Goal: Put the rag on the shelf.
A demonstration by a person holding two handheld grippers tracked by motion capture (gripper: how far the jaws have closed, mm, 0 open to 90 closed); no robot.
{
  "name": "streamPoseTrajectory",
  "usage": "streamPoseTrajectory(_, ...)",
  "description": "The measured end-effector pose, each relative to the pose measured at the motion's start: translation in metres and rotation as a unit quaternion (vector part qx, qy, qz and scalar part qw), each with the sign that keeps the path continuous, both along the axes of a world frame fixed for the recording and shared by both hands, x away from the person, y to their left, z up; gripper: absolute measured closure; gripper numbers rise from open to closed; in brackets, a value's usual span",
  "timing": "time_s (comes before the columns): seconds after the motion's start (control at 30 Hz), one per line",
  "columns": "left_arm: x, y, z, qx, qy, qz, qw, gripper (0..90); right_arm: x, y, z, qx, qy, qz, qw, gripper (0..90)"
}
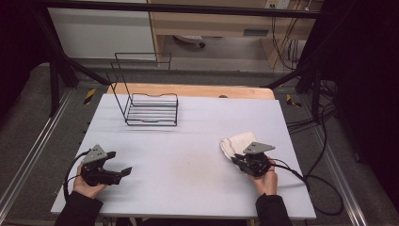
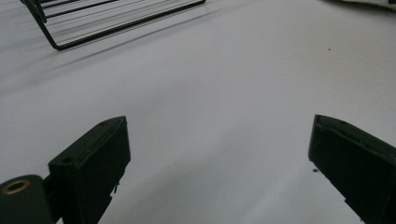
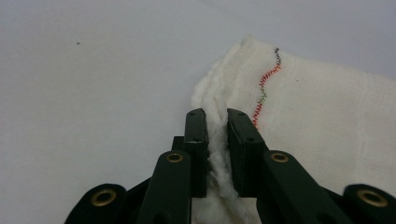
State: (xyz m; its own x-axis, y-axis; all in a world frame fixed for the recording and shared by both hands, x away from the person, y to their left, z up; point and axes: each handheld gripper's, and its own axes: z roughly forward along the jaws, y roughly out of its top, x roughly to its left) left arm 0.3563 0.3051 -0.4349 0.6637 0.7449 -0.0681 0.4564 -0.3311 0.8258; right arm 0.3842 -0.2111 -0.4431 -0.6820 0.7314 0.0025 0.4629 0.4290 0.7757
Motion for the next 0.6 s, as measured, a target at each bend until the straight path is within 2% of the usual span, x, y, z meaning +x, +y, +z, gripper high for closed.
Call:
streamPoseTrajectory(0.07,0.000,0.000,0.000,-0.001,0.000,0.000,1.0000,5.4,-0.003,0.006,-0.001,-0.004,0.001,0.008,1.0000,79.1)
streamPoseTrajectory(0.2,0.000,-0.002,0.001,0.000,0.001,0.000,1.0000,5.4,-0.012,0.012,-0.001,0.013,0.012,0.023,0.9996,79.0)
streamPoseTrajectory(0.4,0.000,-0.009,0.004,0.001,0.003,0.003,1.0000,5.4,-0.021,0.018,-0.005,0.016,0.021,0.039,0.9989,78.1)
streamPoseTrajectory(0.47,0.001,-0.013,0.005,-0.001,0.006,0.006,1.0000,5.4,-0.021,0.018,-0.005,0.018,0.022,0.040,0.9988,74.3)
streamPoseTrajectory(0.5,0.002,-0.015,0.006,-0.002,0.008,0.005,1.0000,5.4,-0.021,0.018,-0.004,0.027,0.023,0.041,0.9985,71.0)
streamPoseTrajectory(0.53,0.003,-0.017,0.007,-0.002,0.009,0.006,0.9999,5.4,-0.021,0.017,-0.002,0.045,0.020,0.046,0.9977,68.7)
streamPoseTrajectory(0.6,0.006,-0.023,0.009,-0.004,0.011,0.006,0.9999,5.4,-0.022,0.014,0.005,0.069,0.015,0.047,0.9964,58.6)
